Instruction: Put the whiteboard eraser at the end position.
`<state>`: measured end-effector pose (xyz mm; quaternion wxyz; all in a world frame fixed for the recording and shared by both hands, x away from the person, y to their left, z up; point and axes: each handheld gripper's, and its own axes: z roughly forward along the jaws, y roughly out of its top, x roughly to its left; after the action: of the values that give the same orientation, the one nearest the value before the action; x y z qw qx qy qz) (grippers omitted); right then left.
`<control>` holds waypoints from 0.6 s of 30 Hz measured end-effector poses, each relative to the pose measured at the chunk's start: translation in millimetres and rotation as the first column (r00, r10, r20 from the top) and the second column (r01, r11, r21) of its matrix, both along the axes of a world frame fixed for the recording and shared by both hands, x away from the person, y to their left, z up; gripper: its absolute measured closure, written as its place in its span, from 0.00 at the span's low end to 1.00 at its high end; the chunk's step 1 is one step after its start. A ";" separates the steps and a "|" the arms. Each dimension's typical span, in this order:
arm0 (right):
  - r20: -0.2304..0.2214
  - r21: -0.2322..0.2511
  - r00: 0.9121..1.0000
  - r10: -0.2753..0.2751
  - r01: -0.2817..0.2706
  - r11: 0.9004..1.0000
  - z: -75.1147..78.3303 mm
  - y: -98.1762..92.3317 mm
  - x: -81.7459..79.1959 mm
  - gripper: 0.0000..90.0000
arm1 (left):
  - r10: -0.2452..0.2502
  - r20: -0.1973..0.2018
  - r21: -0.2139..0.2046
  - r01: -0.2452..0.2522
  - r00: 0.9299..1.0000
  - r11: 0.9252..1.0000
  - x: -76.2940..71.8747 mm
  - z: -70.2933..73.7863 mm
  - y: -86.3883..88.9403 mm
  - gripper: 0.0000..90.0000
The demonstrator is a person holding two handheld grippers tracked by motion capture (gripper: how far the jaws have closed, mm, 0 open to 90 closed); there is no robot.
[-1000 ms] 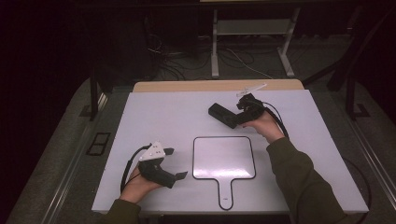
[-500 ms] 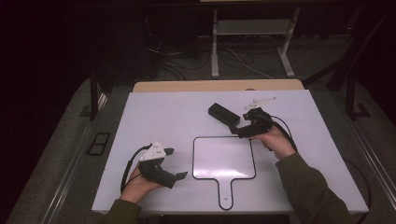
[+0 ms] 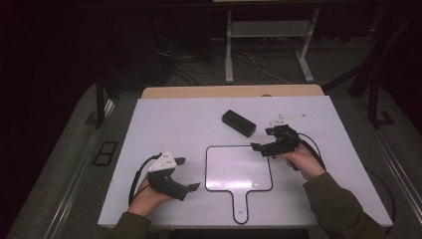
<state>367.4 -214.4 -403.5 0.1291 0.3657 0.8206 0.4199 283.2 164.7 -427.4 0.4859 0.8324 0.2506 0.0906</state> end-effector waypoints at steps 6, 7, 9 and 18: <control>0.011 0.022 1.000 -0.012 0.012 1.000 -2.5 -8.5 -13.0 0.15 | 0.002 -0.001 -0.002 -0.002 1.000 1.000 -0.5 0.0 -0.2 0.00; 0.012 0.030 1.000 -0.012 0.011 0.999 -3.5 -10.0 -15.5 0.15 | 0.001 -0.001 -0.002 -0.001 1.000 1.000 -0.7 0.0 -0.4 0.00; 0.017 0.028 1.000 -0.011 0.010 1.000 -5.6 -12.2 -19.9 0.15 | -0.001 -0.002 -0.001 0.001 1.000 1.000 -1.2 0.3 -0.6 0.00; 0.030 0.058 1.000 -0.009 0.007 0.998 -12.1 -24.8 -37.3 0.15 | 0.000 -0.001 -0.003 0.000 1.000 1.000 -1.7 0.5 -0.3 0.00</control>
<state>330.1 -239.2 -415.6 0.1327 0.3662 0.8046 0.4482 281.4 164.4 -426.9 0.4871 0.8318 0.2506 0.0900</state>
